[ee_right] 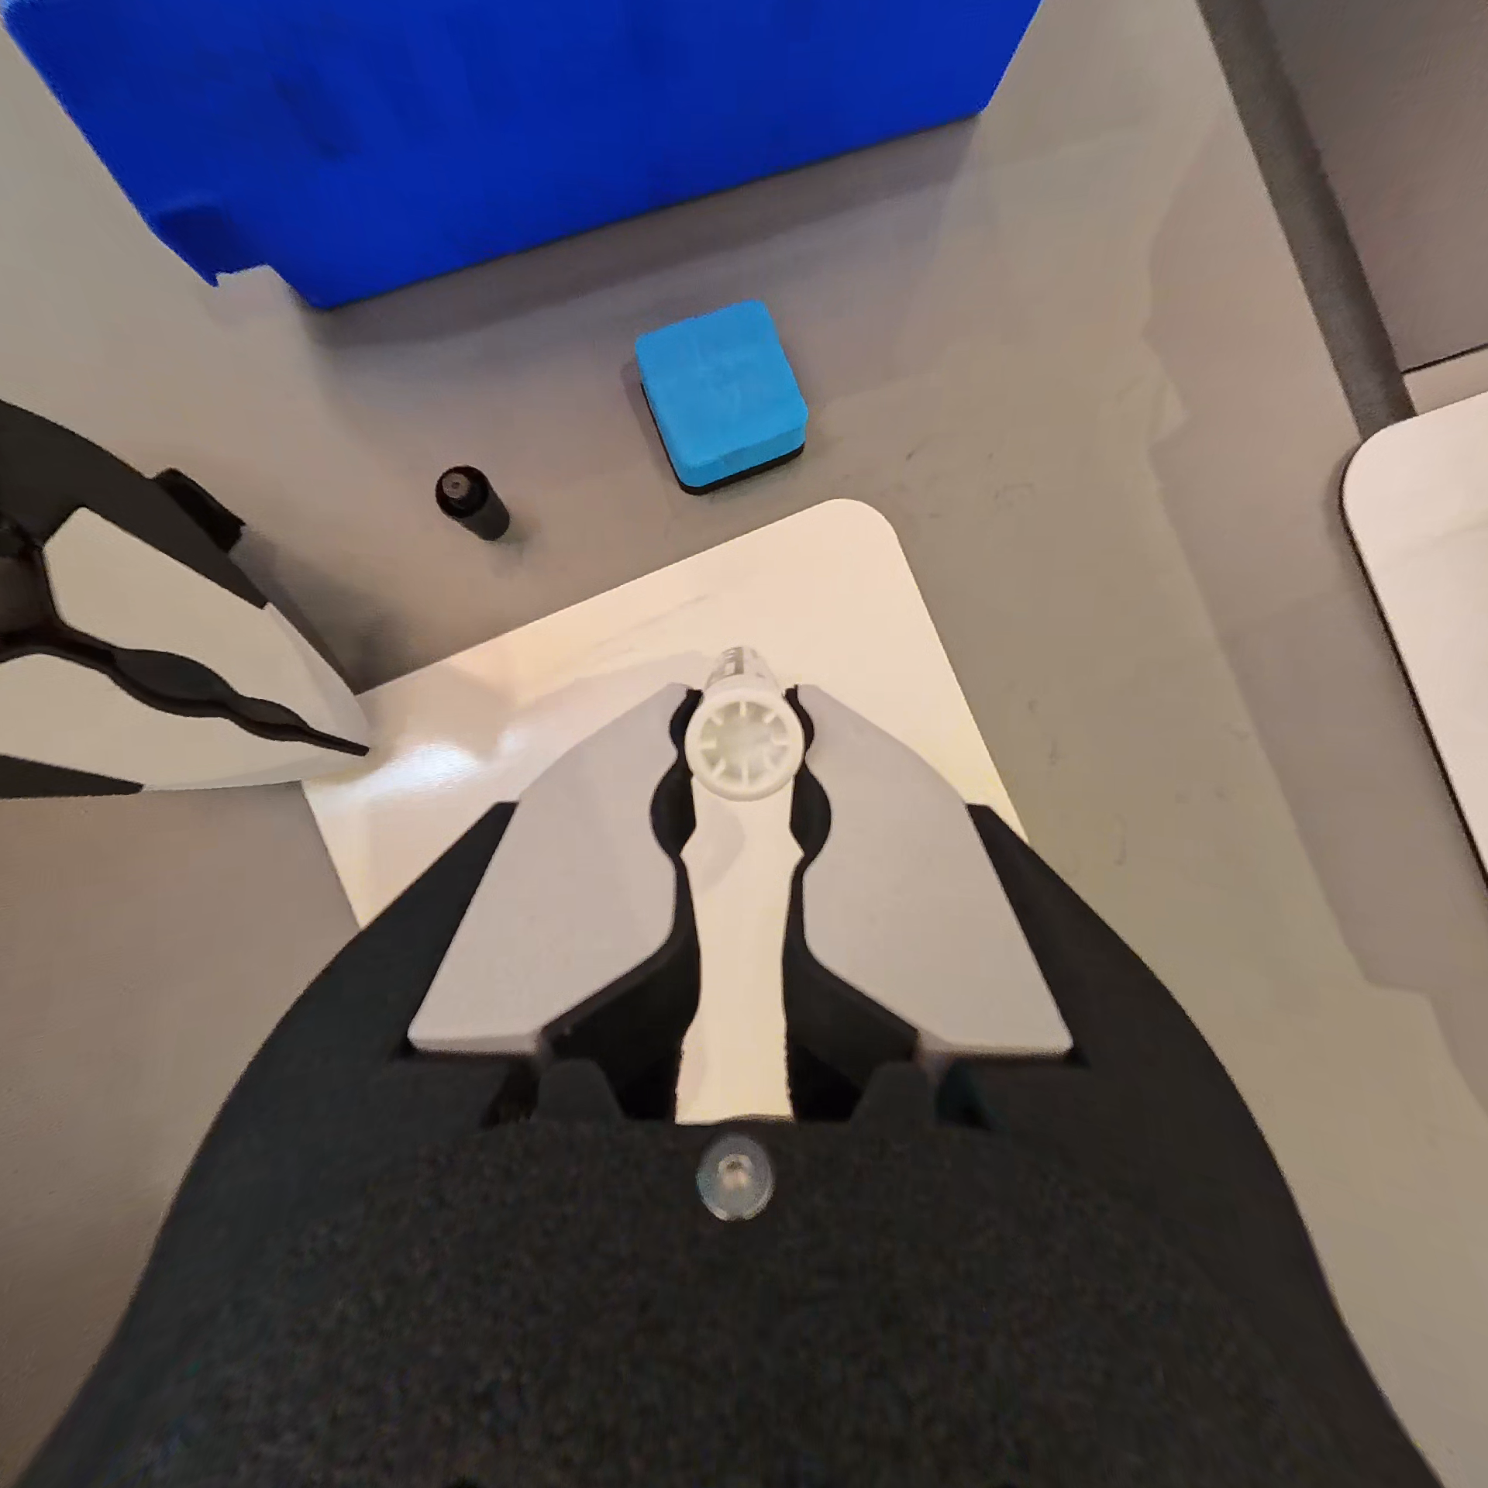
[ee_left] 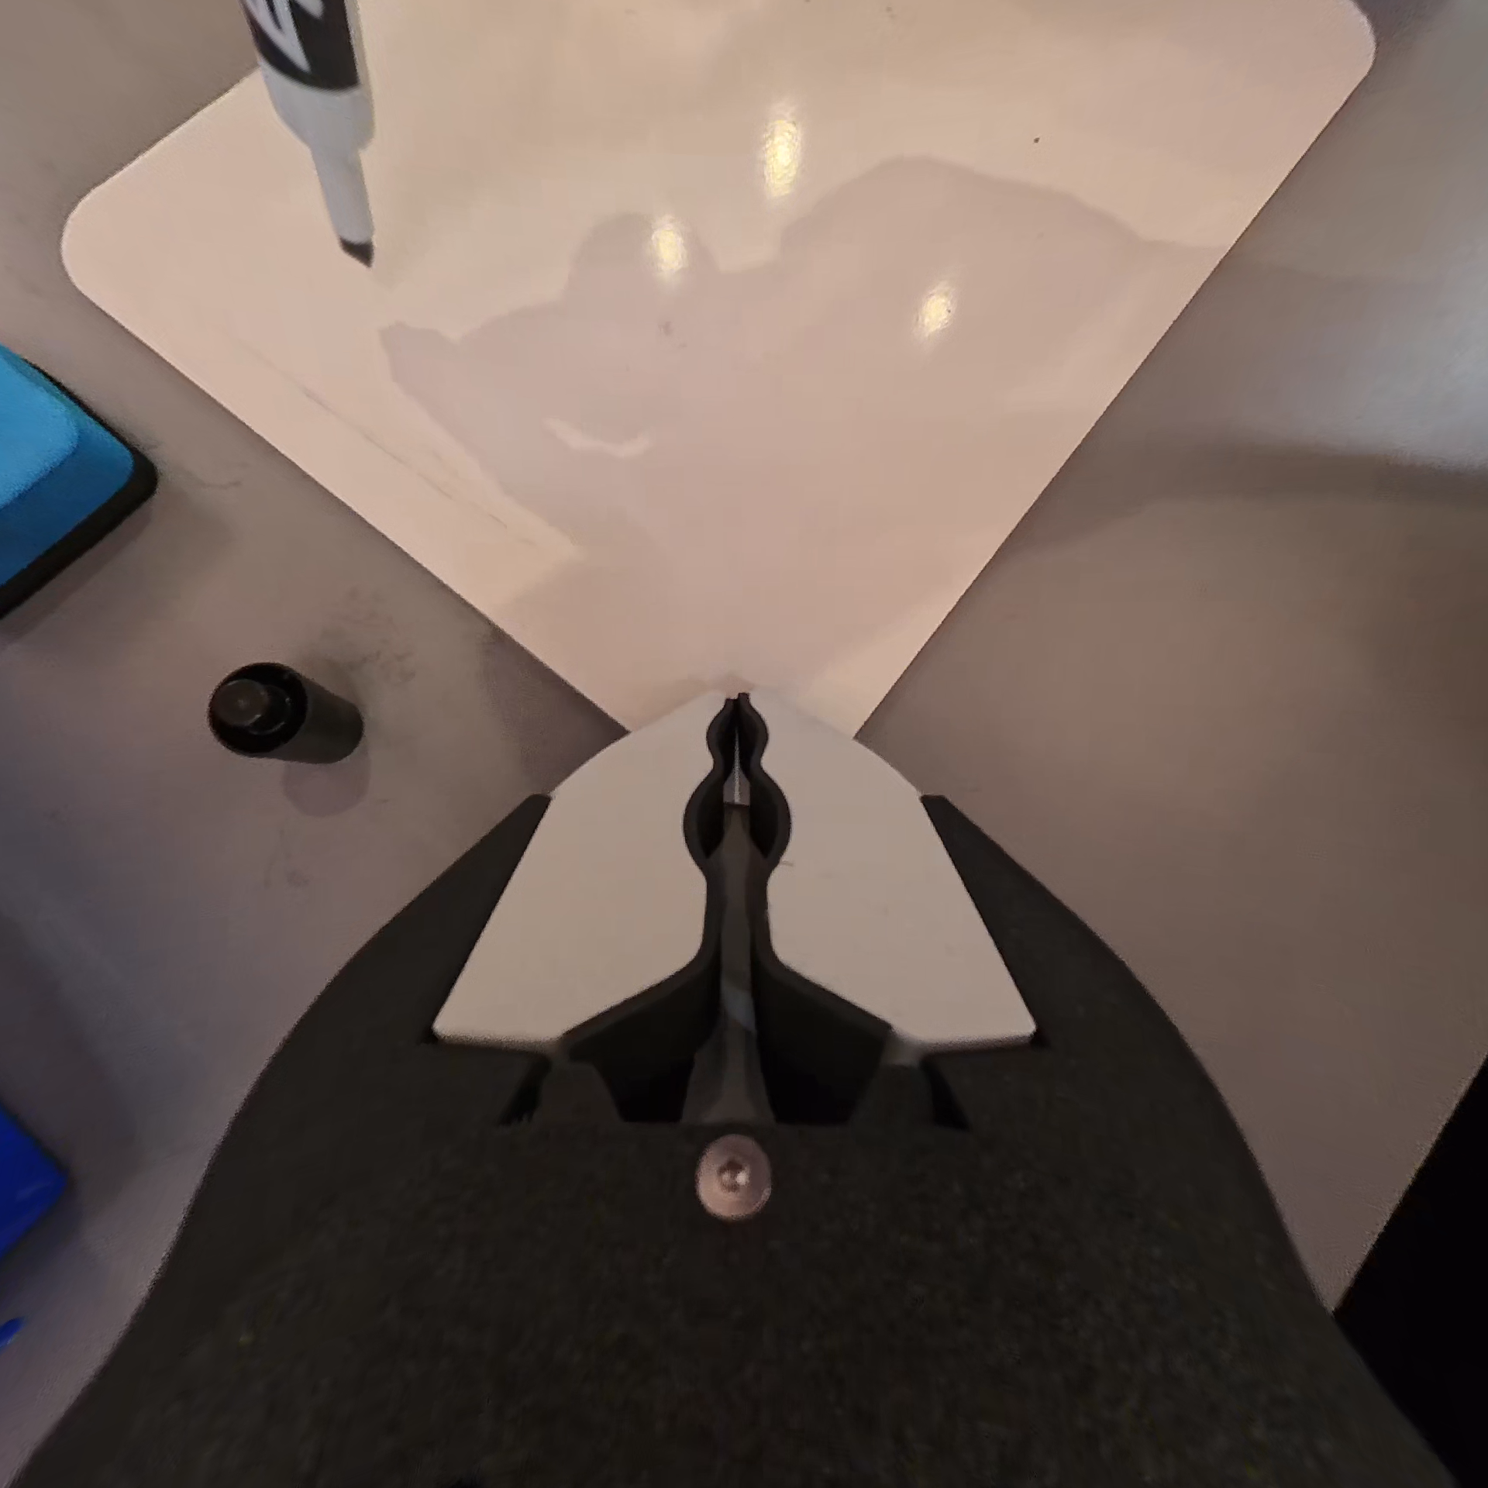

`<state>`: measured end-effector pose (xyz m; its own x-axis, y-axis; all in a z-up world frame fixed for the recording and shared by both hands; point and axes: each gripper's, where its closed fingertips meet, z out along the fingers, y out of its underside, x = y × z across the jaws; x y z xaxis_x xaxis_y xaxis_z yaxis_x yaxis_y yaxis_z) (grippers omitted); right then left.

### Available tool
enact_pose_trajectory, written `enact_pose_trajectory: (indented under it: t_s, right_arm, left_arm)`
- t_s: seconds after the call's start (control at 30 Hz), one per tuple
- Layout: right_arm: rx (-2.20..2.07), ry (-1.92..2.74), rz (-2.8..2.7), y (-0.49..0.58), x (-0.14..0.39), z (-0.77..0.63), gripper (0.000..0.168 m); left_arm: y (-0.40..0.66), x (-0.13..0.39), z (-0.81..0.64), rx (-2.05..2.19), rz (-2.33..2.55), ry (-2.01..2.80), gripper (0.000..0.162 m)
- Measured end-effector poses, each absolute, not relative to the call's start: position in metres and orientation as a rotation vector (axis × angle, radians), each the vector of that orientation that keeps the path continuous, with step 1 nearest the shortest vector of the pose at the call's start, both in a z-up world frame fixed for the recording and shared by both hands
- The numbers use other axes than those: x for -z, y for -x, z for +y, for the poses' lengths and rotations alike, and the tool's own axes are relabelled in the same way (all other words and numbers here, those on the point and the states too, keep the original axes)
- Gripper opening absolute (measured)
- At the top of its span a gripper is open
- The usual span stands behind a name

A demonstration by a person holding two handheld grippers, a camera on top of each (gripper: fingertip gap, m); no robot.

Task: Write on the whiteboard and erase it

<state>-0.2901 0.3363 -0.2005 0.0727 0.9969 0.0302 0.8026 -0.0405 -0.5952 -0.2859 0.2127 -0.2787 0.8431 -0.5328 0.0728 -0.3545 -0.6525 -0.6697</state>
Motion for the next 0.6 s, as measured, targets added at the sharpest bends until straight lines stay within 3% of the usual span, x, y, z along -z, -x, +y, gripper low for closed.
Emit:
enact_pose_trajectory:
  t_s: [0.6]
  right_arm:
    - [-0.353, 1.925, -1.846, 0.291, 0.212, 0.347, 0.020]
  left_arm:
    - [0.285, 0.279, 0.212, 0.380, 0.624, 2.342, 0.000]
